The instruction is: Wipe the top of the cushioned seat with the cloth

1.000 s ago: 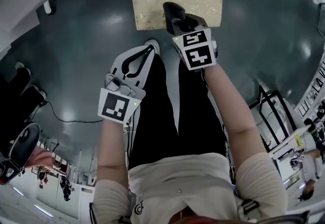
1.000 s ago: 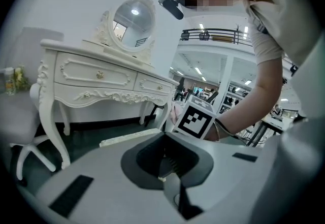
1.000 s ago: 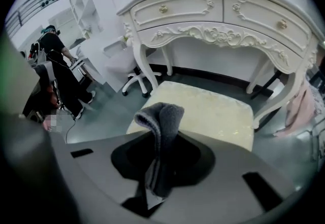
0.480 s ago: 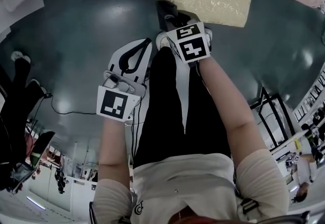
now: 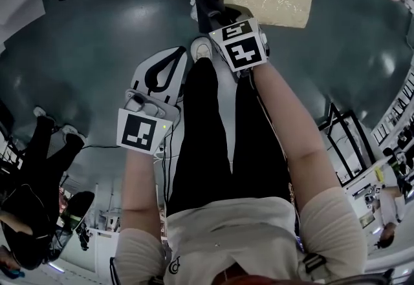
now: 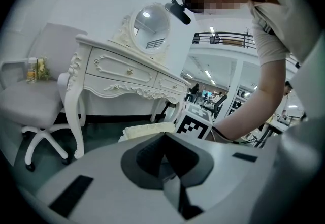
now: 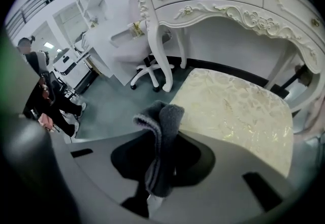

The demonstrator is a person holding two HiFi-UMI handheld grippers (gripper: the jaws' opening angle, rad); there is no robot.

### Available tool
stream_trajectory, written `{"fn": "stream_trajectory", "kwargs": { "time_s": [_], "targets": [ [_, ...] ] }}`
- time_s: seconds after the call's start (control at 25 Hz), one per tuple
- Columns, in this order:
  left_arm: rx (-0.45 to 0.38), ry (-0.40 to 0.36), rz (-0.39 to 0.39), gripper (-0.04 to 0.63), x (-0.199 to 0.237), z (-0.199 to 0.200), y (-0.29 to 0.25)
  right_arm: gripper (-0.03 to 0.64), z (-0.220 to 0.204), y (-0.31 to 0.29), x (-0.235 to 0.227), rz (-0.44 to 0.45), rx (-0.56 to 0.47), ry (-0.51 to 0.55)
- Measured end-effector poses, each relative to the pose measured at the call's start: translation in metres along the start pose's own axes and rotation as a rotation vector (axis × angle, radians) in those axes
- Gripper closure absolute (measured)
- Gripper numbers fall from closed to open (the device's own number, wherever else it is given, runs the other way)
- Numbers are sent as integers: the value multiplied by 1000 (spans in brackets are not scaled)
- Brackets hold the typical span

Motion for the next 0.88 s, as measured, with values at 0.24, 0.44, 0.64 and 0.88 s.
{"fn": "stream_trajectory", "kwargs": {
  "time_s": [0.24,0.44,0.64,0.88],
  "targets": [
    [7,-23,-10,581,-12,8,-26,532,-13,6,-29,3,-5,-9],
    [15,-25,-20,581,-26,8,-51,532,-25,10,-57,-3,-7,-31],
    [17,-21,-16,581,-42,5,-78,531,-41,13,-88,-7,-11,-30],
    [17,-29,-38,581,-63,9,-117,529,-57,20,-126,-12,-18,-64]
  ]
}}
Point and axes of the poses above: the fingertips, and each gripper's own axes: y backward along the fingers, x to its left, z out of its top, the point moved 5 cm from there along y, backward along the fingers, and after that the axes turned 12 degrees about -z, right-handed, at the moved point
